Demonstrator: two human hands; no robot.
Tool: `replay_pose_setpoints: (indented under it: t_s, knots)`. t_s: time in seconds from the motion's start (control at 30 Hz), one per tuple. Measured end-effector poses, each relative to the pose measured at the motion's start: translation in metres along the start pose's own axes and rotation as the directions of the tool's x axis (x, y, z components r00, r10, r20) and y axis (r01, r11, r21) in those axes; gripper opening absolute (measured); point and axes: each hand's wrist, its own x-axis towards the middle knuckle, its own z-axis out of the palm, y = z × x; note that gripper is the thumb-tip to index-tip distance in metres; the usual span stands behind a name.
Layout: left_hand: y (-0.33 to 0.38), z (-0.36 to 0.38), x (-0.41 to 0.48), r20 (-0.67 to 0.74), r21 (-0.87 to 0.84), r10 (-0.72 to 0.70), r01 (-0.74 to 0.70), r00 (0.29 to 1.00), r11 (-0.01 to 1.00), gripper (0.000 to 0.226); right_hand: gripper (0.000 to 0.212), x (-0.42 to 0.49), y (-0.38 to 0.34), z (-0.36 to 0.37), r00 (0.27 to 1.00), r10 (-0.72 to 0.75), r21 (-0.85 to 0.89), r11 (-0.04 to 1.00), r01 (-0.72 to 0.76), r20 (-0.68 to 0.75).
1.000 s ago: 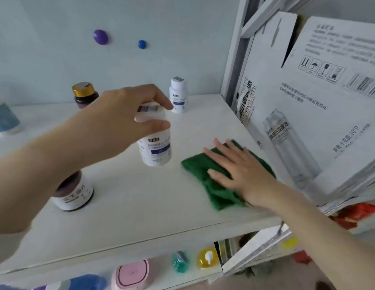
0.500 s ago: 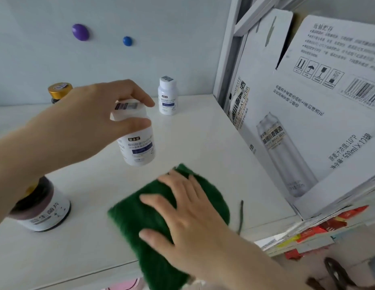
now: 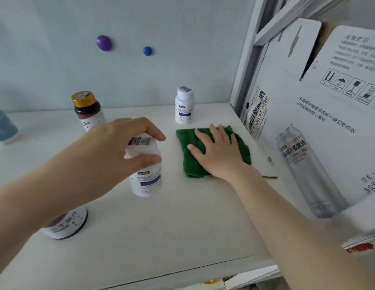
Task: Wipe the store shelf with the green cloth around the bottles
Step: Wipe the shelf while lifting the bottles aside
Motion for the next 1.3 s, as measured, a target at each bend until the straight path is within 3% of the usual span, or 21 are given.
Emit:
replay_pose_setpoints:
  t_s: [0.1,0.2,0.27,0.37,0.43,0.53,0.6,0.7,0.8,0.87,0.97,1.07,1.17,1.23,1.3]
  knots:
    - [-0.001,0.000,0.002,0.018,-0.014,-0.015,0.016,1.000,1.000,0.030,0.067,-0.065,-0.029,0.013,0.946,-0.318,0.043,0.946,0.321,-0.061]
    - [0.001,0.003,0.003,0.061,0.002,-0.013,0.013,0.998,1.000,0.027,0.063,-0.118,-0.021,0.013,0.889,-0.454,0.092,0.884,0.458,-0.067]
    - [0.004,0.008,0.003,0.090,-0.013,-0.016,0.017,0.996,1.000,0.027,0.064,-0.117,0.002,0.006,0.914,-0.403,0.062,0.912,0.405,-0.045]
    - [0.011,0.015,0.003,0.120,-0.049,-0.016,0.022,0.993,0.999,0.025,0.066,-0.068,0.036,-0.009,0.992,-0.124,-0.017,0.992,0.123,-0.029]
    - [0.015,0.018,0.003,0.146,-0.040,-0.016,0.022,0.989,0.999,0.025,0.060,-0.026,0.049,-0.016,0.998,0.070,-0.041,0.997,-0.070,0.004]
    - [0.019,0.018,0.001,0.152,-0.030,-0.003,0.007,0.988,1.000,0.028,0.060,0.005,0.045,-0.015,0.985,0.163,-0.056,0.985,-0.160,0.048]
    - [0.019,0.014,-0.001,0.130,-0.023,0.002,0.001,0.992,1.000,0.028,0.061,-0.002,0.029,-0.012,0.993,0.100,-0.080,0.992,-0.095,0.065]
    - [0.016,0.000,-0.001,0.048,0.021,0.014,-0.015,0.999,1.000,0.027,0.066,-0.058,-0.004,-0.003,0.977,-0.200,-0.042,0.978,0.203,0.076]
    - [0.013,-0.016,0.003,-0.011,0.071,0.018,-0.017,1.000,0.997,0.023,0.062,-0.135,-0.027,0.002,0.866,-0.499,-0.025,0.866,0.500,0.042]
    - [0.012,-0.024,0.005,-0.038,0.099,-0.001,0.005,0.999,0.995,0.017,0.053,-0.163,-0.018,0.002,0.814,-0.579,-0.041,0.813,0.581,0.041]
    - [0.013,-0.029,0.007,-0.072,0.102,-0.013,0.021,0.997,0.995,0.015,0.052,-0.147,0.013,-0.011,0.863,-0.499,0.019,0.866,0.499,0.083]
    - [0.015,-0.031,0.004,-0.074,0.086,-0.019,0.026,0.997,0.996,0.023,0.055,-0.096,0.039,-0.022,0.971,-0.194,0.000,0.981,0.196,0.142]
    - [0.018,-0.031,0.000,-0.075,0.091,-0.027,0.034,0.997,0.995,0.028,0.076,-0.060,0.020,-0.020,0.984,0.013,0.007,1.000,-0.014,0.177]
    - [0.020,-0.031,-0.001,-0.085,0.101,-0.027,0.035,0.996,0.994,0.027,0.074,-0.062,-0.011,-0.011,0.986,-0.060,-0.036,0.997,0.066,0.154]
    - [0.022,-0.031,-0.001,-0.097,0.091,-0.024,0.033,0.995,0.995,0.026,0.067,-0.087,-0.040,0.001,0.954,-0.277,-0.026,0.959,0.282,0.113]
